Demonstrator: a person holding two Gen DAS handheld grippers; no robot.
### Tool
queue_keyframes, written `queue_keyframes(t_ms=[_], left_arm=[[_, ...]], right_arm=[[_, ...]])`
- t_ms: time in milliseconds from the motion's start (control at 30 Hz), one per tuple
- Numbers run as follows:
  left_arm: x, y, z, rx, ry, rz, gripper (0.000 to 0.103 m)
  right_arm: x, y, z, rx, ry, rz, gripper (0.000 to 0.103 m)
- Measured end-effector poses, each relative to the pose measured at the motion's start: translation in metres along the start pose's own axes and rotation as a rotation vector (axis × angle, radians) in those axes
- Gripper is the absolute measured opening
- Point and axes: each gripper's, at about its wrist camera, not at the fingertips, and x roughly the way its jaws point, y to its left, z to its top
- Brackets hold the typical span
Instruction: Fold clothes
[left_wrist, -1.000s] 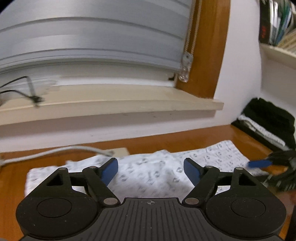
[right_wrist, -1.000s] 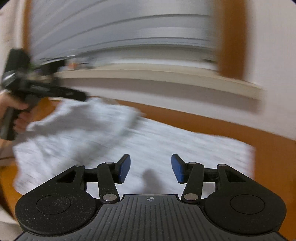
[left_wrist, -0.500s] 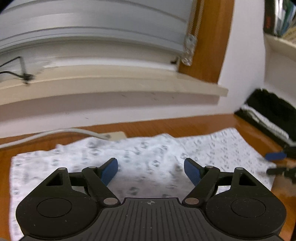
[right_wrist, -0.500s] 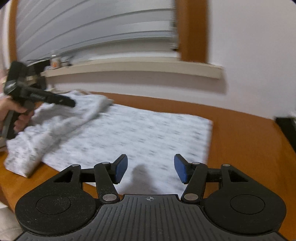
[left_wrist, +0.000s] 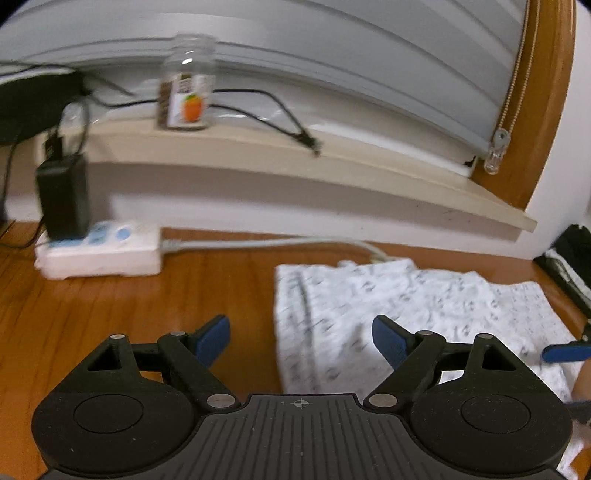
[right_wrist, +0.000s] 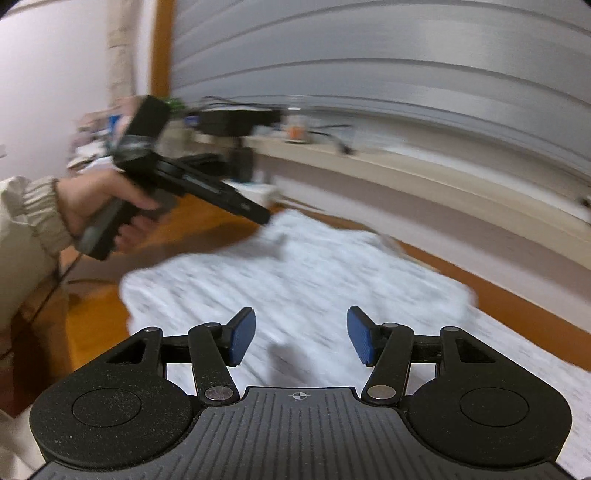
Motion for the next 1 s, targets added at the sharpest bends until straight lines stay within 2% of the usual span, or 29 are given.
queue_keyframes(t_ms=[200,300,533,700,733,767,833,900,1000], left_arm=[[0.001,0.019,-0.016,-0.028,0.024,-0.039,0.087],[0.001,0.024,-0.020,-0.031,0.009,-0.054,0.088],[-0.003,0.033,-0.024,-0.090,-0.019,-0.085,0.090],[-0.004,0.035,-0.024,-0.109,-0.025,-0.086,0.092],[-0.005,0.035,-0.025,-0.108,-0.025,-0.086,0.093],[-0.005,0.034,-0.025,-0.108,-0.025,-0.086,0.094],[-0.006,0.035,-0.025,-0.123,-0.032,-0.070,0.095],[-0.008,0.037,-0.026,-0.153,-0.044,-0.046,0.095],[-0.018,0.052,-0.032,-0.343,-0.099,-0.078,0.095]], right_arm=[[0.033,0.056,0.016,-0.105,0.022,0.135,0.055],[0.044,0.087,0.021,-0.188,0.046,0.172,0.055],[0.063,0.125,0.018,-0.363,0.112,0.143,0.055],[0.068,0.132,0.019,-0.433,0.120,0.111,0.054],[0.070,0.132,0.019,-0.439,0.123,0.111,0.044],[0.073,0.131,0.020,-0.433,0.125,0.116,0.028],[0.074,0.127,0.022,-0.400,0.119,0.122,0.017],[0.066,0.116,0.028,-0.325,0.072,0.125,0.013],[0.050,0.091,0.040,-0.202,-0.008,0.106,0.012]])
